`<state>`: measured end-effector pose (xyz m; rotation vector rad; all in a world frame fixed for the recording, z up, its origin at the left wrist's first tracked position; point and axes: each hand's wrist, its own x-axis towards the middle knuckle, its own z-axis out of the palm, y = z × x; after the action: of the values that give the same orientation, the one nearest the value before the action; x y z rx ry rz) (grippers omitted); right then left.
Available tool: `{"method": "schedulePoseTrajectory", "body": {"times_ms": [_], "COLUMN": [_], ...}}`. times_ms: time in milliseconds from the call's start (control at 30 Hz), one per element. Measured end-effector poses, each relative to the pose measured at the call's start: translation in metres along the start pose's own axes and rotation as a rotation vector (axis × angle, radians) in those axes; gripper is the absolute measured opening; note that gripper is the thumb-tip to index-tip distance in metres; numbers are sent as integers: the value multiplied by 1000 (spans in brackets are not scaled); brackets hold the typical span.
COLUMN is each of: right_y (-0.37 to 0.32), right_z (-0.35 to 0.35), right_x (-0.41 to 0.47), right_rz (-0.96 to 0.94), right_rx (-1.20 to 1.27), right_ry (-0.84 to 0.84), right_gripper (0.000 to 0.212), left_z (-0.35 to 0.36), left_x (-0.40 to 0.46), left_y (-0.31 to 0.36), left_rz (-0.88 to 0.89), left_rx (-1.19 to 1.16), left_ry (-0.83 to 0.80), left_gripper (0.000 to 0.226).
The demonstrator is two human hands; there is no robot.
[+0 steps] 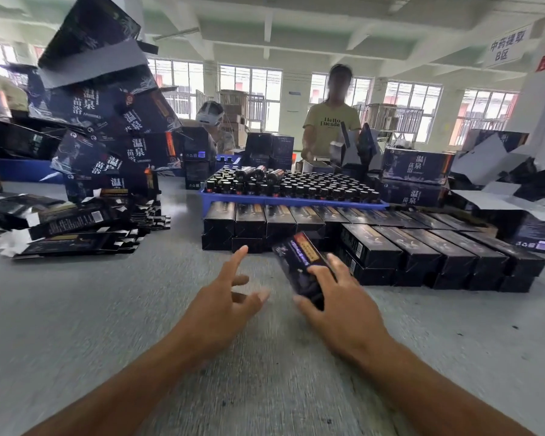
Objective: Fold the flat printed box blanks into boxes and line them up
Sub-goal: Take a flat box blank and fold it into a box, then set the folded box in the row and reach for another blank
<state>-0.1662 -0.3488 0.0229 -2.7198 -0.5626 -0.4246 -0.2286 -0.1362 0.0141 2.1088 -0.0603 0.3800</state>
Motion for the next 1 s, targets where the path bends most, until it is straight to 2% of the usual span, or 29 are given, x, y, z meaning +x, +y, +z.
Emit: {"method": "schedulePoseTrajectory", "body": {"times_ms": [100,300,600,867,1000], "right_y": [23,25,26,23,24], "right_z": [-3,-1,5,10,14], "right_x": [9,18,31,48,47], "right_rz": [53,50,106,136,134], "right_rx": [-168,-245,-280,-376,-371], "right_ry": [-11,26,-77,-72,-67], "right_gripper": [60,47,50,49,60], "left_z": [-4,-7,-14,-17,-20], "left_x": [1,6,8,8,6], "left_y": [-8,-17,-21,-22,-16], "left_rz": [-9,7,1,-12,-34], "left_rx": [108,189,255,269,265], "left_ry": [-27,-24,-25,-46,-53], "left_gripper": [67,56,48,45,46]}}
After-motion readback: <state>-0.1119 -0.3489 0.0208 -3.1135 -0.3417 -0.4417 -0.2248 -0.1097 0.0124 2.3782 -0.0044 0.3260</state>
